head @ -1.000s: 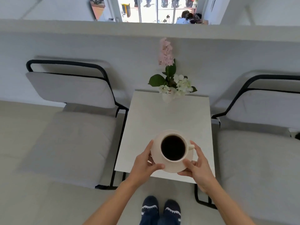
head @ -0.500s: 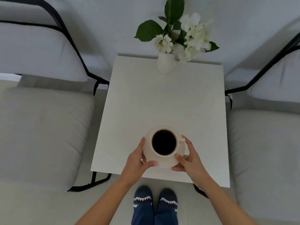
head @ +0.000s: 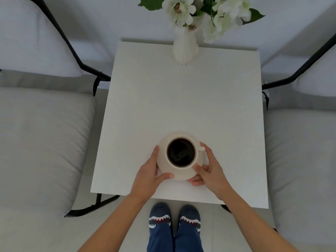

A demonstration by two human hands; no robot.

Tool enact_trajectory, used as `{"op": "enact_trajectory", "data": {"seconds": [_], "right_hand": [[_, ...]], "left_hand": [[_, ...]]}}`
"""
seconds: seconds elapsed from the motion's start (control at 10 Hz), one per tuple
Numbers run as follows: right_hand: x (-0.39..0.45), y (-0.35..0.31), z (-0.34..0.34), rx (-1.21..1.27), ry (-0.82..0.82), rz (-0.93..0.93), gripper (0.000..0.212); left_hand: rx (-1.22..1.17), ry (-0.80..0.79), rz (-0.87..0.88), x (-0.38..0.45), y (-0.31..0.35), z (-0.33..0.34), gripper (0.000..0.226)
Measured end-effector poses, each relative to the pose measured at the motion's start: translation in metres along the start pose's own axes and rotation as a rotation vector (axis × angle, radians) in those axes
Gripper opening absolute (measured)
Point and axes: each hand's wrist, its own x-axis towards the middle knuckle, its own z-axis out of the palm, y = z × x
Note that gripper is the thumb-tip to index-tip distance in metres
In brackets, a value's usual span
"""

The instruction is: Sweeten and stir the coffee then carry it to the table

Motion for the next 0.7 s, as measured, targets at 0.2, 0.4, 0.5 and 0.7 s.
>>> {"op": "enact_trajectory", "data": {"seconds": [0.2,0.4,0.5,0.7], "right_hand": [[-0.004,-0.006,0.002,-0.111,0.033,-0.014,0.071],[-0.005,-0.007,0.000,-0.226,0.033,0.004,0.074],[-0.011,-0.013,-0.008,-0.284,-0.017,0.012,0.077],[-0.051,-0.065,-0.058,-0.456,0.160,-0.130,0.053]], "left_hand": [[0.272,0.003,0.040,0.002,0.006,-0.004,0.103],[0.515,0.032,0.019,0.002,0.013,-0.004,0.103],[0.513,0.019,0.023,0.002,0.012,-0.006,0.102],[0.173,0.280,0.091,-0.003,0.002,-0.030,0.072]]}}
